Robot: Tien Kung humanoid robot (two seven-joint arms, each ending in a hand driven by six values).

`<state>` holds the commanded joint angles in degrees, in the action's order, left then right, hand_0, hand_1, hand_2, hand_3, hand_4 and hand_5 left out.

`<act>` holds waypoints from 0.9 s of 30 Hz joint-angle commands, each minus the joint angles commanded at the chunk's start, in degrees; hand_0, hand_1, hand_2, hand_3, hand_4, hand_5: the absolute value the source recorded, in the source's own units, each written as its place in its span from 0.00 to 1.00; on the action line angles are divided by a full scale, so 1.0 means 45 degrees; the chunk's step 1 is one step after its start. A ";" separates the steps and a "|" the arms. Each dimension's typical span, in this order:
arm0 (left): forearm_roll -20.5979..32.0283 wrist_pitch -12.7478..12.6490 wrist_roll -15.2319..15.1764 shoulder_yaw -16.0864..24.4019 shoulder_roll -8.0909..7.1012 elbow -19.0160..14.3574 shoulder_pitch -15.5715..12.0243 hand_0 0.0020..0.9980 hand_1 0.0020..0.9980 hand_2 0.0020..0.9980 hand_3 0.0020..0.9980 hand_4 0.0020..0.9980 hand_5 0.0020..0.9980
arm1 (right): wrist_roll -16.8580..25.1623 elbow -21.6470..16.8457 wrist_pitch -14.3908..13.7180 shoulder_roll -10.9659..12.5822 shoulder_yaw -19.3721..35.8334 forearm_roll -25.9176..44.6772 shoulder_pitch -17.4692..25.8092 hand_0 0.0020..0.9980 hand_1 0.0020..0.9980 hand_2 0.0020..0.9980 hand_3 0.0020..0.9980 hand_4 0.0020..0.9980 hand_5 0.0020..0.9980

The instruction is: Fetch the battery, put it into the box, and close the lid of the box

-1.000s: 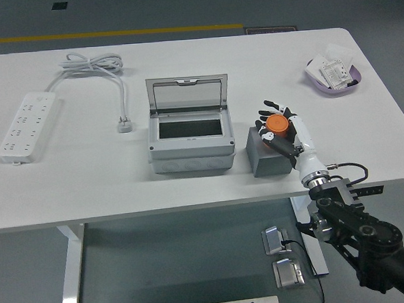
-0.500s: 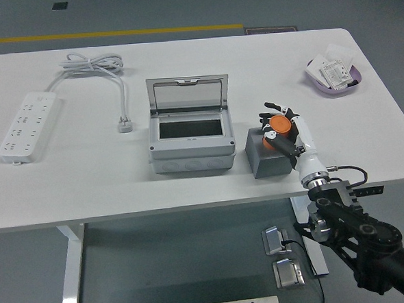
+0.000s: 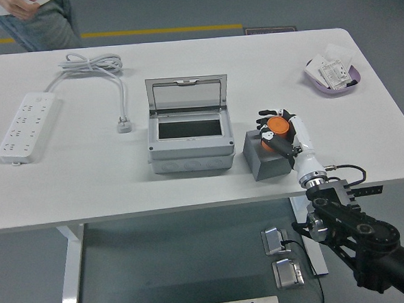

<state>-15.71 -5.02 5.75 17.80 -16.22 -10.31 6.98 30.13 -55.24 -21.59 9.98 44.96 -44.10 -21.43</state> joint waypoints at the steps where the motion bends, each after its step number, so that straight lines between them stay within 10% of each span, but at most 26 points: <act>1: 0.0028 -0.0003 -0.0013 -0.0031 -0.0009 0.0000 -0.0001 0.63 0.69 0.61 0.61 0.68 0.10 | -0.0005 0.0003 -0.0050 0.0012 -0.0050 -0.0025 -0.0057 0.34 0.40 0.48 0.49 0.00 0.00; 27: -0.0298 -0.0049 0.0031 0.0130 -0.0099 0.0000 -0.0024 0.63 0.70 0.62 0.62 0.69 0.11 | -0.2343 -0.0710 -0.1094 0.0857 -0.1461 -0.3693 -0.2527 0.26 0.27 0.44 0.44 0.00 0.00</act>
<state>-17.05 -5.24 5.89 18.38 -16.66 -10.31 6.87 19.59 -58.44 -26.51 13.84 38.39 -60.72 -32.80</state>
